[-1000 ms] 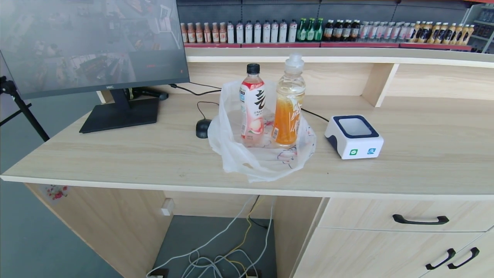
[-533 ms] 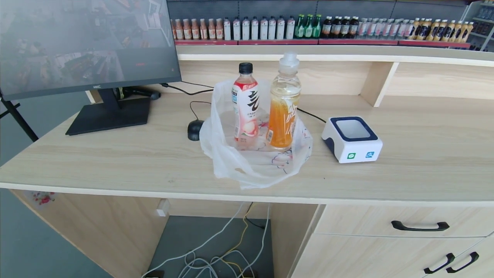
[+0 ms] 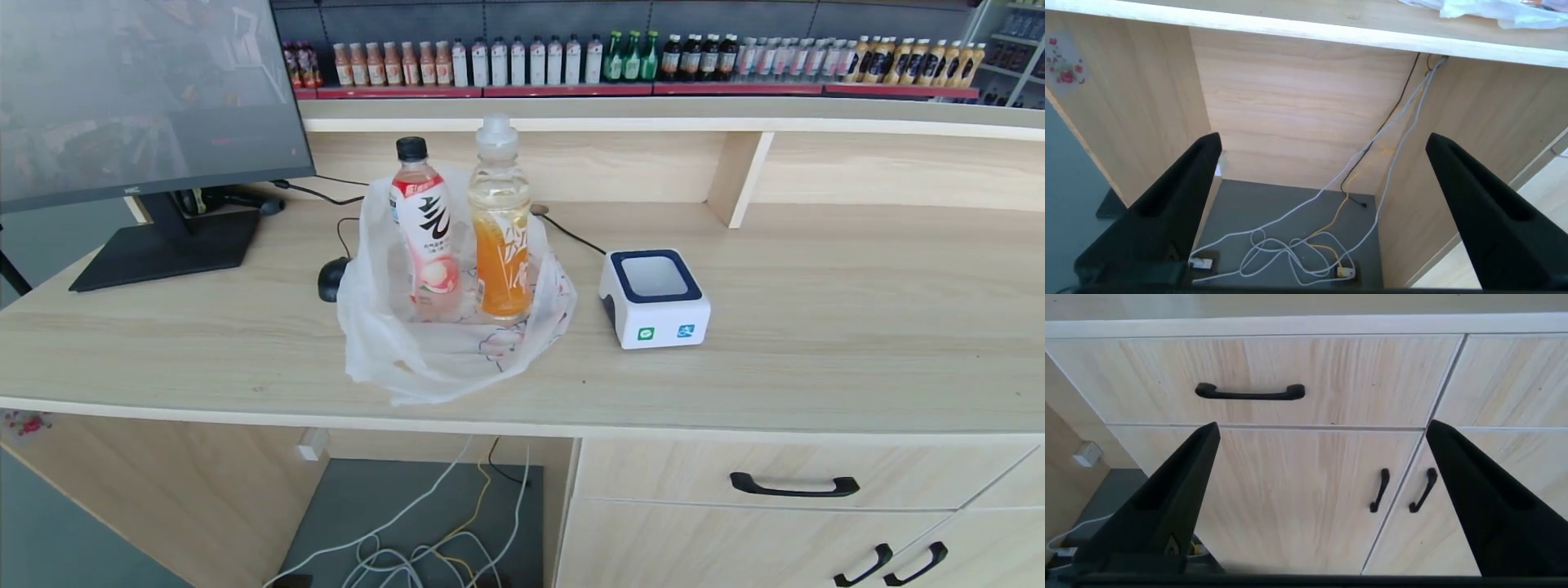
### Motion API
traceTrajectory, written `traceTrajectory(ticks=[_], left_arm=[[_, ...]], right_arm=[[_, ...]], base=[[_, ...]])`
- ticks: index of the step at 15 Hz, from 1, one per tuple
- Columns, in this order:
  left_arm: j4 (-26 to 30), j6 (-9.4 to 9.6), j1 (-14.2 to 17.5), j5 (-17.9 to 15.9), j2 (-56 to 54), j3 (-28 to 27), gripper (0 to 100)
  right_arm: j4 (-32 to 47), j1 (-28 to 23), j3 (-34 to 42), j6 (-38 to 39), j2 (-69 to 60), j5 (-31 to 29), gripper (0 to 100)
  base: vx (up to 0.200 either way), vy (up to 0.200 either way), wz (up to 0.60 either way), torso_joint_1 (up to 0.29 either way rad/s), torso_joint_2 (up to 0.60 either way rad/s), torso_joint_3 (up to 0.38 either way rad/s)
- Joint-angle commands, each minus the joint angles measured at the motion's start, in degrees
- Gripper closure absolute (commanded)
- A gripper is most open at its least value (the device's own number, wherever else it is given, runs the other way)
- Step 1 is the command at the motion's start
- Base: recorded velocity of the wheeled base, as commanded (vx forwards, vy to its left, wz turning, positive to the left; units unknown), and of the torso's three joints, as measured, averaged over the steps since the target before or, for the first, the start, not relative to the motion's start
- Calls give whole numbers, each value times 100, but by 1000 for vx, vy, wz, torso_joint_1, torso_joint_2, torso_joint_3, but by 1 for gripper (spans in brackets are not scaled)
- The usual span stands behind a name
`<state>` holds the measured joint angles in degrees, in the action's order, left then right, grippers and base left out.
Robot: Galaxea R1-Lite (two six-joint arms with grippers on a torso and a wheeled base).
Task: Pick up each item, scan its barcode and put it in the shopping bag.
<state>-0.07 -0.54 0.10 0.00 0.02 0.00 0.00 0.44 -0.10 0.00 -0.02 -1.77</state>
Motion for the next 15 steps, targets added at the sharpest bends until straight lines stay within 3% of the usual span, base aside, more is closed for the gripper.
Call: traceTrajectory(ticks=[1,9,15], left_arm=[[-1,1,8,9,-2,0,0],[-1,1,8,9,-2,0,0],[-10,18,-1,0,-2,0,0]], right_arm=[[0,0,1,9,2,1,0],[0,0,1,9,2,1,0],[0,0,1,0,2,1,0]], base=[[0,-200,0,2,7,7],[0,-200,0,3,2,3],[0,0,0,0,0,0]])
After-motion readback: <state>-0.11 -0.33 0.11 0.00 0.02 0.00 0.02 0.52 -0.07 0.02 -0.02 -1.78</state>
